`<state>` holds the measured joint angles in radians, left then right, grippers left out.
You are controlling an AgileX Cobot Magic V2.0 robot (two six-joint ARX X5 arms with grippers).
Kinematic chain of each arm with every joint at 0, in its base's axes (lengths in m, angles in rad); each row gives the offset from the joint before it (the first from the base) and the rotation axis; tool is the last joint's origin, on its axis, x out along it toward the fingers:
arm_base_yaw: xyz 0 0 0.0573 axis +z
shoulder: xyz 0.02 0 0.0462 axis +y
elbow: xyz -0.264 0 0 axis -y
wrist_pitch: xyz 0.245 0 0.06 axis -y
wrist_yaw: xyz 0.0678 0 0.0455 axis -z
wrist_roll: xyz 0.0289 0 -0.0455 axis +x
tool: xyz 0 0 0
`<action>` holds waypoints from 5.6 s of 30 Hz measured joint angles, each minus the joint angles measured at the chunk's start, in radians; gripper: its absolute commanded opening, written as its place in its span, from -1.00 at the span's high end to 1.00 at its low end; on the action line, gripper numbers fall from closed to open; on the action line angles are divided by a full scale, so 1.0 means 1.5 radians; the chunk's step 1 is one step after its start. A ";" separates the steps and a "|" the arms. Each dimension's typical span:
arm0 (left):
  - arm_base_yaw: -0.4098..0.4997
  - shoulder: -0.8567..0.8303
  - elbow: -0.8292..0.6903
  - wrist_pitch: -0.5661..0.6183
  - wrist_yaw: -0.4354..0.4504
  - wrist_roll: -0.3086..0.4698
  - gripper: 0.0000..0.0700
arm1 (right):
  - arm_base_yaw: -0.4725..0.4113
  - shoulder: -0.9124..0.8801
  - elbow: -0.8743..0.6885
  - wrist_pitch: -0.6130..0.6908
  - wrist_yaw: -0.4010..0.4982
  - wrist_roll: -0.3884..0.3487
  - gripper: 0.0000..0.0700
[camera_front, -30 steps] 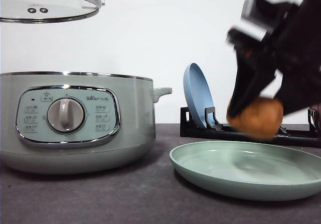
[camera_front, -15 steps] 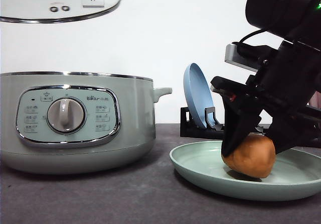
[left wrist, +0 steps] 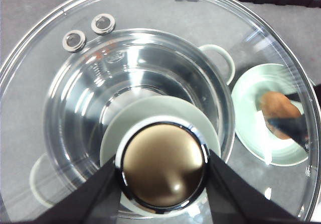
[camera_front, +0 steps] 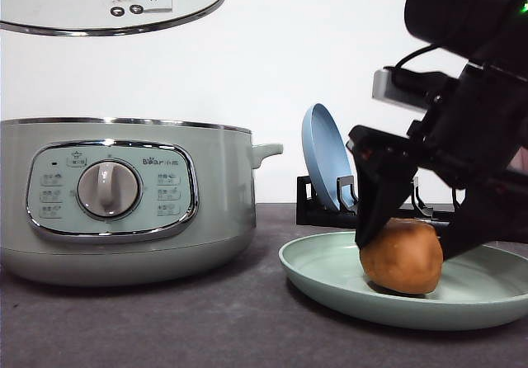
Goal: Transfer potato from steamer to green plate
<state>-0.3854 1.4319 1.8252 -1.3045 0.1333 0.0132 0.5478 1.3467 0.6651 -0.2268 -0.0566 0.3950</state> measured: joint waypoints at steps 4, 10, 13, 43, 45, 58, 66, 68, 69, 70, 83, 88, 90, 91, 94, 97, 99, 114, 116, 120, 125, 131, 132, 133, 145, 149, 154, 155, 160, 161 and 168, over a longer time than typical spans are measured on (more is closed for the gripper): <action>-0.002 0.002 0.000 0.000 0.000 0.000 1.00 | -0.013 -0.054 0.001 -0.001 0.000 0.000 -0.58; -0.002 0.040 0.000 0.001 0.000 0.000 1.00 | -0.027 -0.164 0.002 -0.021 0.003 -0.002 -0.57; -0.003 0.068 0.000 0.004 0.000 0.000 1.00 | -0.034 -0.220 0.003 -0.031 0.003 -0.003 -0.57; -0.005 0.198 0.000 0.022 -0.030 0.015 1.00 | -0.052 -0.357 0.004 -0.083 0.003 -0.021 -0.57; -0.005 0.198 0.000 0.029 -0.030 0.015 1.00 | -0.052 -0.357 0.004 -0.083 0.003 -0.021 -0.57; -0.007 0.211 0.000 0.028 -0.029 0.015 1.00 | -0.052 -0.357 0.004 -0.083 0.003 -0.021 -0.57; -0.009 0.215 0.000 0.024 -0.042 0.016 1.00 | -0.052 -0.357 0.004 -0.083 0.003 -0.021 -0.57; -0.011 0.218 0.000 0.021 -0.046 0.016 1.00 | -0.052 -0.357 0.004 -0.083 0.003 -0.021 -0.57; -0.011 0.220 0.000 0.019 -0.048 0.017 1.00 | -0.052 -0.357 0.004 -0.083 0.003 -0.021 -0.57; -0.011 0.221 0.000 0.018 -0.049 0.018 1.00 | -0.052 -0.357 0.004 -0.083 0.003 -0.021 -0.57; -0.013 0.226 0.002 0.012 -0.052 0.020 0.34 | -0.052 -0.357 0.004 -0.083 0.001 -0.021 -0.57; -0.012 0.231 0.002 0.009 -0.054 0.016 -0.50 | -0.052 -0.357 0.004 -0.083 0.001 -0.023 -0.57; -0.009 0.232 0.002 0.006 -0.057 0.016 -0.50 | -0.052 -0.357 0.004 -0.083 0.001 -0.028 -0.57; -0.008 0.232 0.002 0.005 -0.058 0.015 -0.50 | -0.052 -0.357 0.004 -0.083 0.000 -0.030 -0.57; -0.008 0.231 0.002 0.008 -0.058 0.015 -0.50 | -0.052 -0.357 0.004 -0.084 0.000 -0.034 -0.57; -0.008 0.216 0.002 0.016 -0.057 0.015 -0.50 | -0.052 -0.357 0.004 -0.084 -0.005 -0.037 -0.57; -0.008 0.192 0.002 0.023 -0.057 0.015 -0.49 | -0.052 -0.357 0.004 -0.084 -0.015 -0.038 -0.57; -0.008 -0.026 0.003 0.022 0.061 0.008 -0.45 | -0.052 -0.357 0.004 -0.132 -0.182 -0.039 -0.57; -0.008 -0.047 0.003 0.016 0.087 0.006 -0.45 | -0.052 -0.357 0.004 -0.154 -0.212 -0.039 -0.57; -0.008 -0.071 0.003 -0.002 0.128 0.002 -0.45 | -0.052 -0.357 0.004 -0.193 -0.250 -0.039 -0.57; -0.011 -0.077 0.003 -0.022 0.138 0.000 -0.45 | -0.052 -0.357 0.004 -0.228 -0.257 -0.039 -0.57; -0.011 -0.077 0.003 -0.026 0.138 0.000 -0.26 | -0.052 -0.357 0.004 -0.228 -0.257 -0.039 -0.57; -0.011 -0.077 0.003 -0.026 0.138 0.000 -0.09 | -0.052 -0.357 0.004 -0.229 -0.257 -0.039 -0.50; -0.011 -0.077 0.003 -0.026 0.138 0.000 0.12 | -0.052 -0.357 0.004 -0.229 -0.257 -0.039 -0.30; -0.011 -0.077 0.003 -0.026 0.138 0.000 1.00 | -0.052 -0.357 0.004 -0.228 -0.257 -0.052 0.99; -0.011 -0.077 0.003 -0.026 0.138 0.000 1.00 | -0.052 -0.357 0.004 -0.228 -0.257 -0.052 0.99; -0.011 -0.077 0.003 -0.026 0.138 0.000 1.00 | -0.052 -0.357 0.004 -0.228 -0.257 -0.052 0.99; -0.011 -0.077 0.003 -0.026 0.138 0.000 1.00 | -0.052 -0.357 0.004 -0.228 -0.257 -0.052 0.99; -0.011 -0.077 0.003 -0.026 0.138 0.000 1.00 | -0.052 -0.357 0.004 -0.228 -0.257 -0.052 0.99; -0.011 -0.077 0.003 -0.026 0.138 0.000 1.00 | -0.052 -0.357 0.004 -0.228 -0.257 -0.052 0.99; -0.007 -0.078 0.003 -0.023 0.136 0.004 1.00 | -0.052 -0.357 0.004 -0.228 -0.257 -0.052 0.99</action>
<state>-0.3962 1.3156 1.8297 -1.3391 0.3368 0.0196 0.4694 0.8108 0.6708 -0.5690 -0.4426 0.3164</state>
